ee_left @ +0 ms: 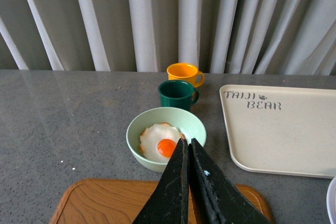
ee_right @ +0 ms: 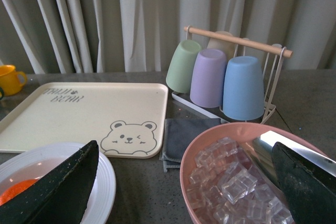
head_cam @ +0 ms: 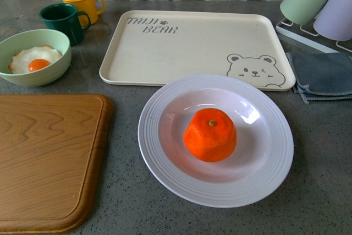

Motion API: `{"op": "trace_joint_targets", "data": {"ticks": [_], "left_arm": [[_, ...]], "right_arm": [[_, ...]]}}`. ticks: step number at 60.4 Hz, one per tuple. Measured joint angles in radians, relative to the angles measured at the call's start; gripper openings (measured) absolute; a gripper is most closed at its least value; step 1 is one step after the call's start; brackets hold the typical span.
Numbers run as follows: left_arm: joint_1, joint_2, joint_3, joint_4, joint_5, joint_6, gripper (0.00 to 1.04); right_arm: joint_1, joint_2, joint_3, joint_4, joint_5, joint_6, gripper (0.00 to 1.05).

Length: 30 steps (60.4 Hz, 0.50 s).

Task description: Place orange and plate with both arms

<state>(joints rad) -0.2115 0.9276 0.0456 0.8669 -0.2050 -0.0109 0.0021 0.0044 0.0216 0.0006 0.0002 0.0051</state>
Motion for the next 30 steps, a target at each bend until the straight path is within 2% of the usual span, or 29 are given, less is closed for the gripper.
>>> {"op": "trace_joint_targets", "data": {"ticks": [20, 24, 30], "left_arm": [[0.096, -0.273, -0.030, -0.233, 0.095, 0.001, 0.02], [0.169, -0.349, -0.030, -0.303, 0.189, 0.002, 0.02], [0.205, -0.415, -0.031, -0.361, 0.197, 0.002, 0.02]], "right_arm": [[0.000, 0.000, 0.000, 0.000, 0.000, 0.000, 0.96], [0.000, 0.000, 0.000, 0.000, 0.000, 0.000, 0.96], [0.000, 0.000, 0.000, 0.000, 0.000, 0.000, 0.96]]}}
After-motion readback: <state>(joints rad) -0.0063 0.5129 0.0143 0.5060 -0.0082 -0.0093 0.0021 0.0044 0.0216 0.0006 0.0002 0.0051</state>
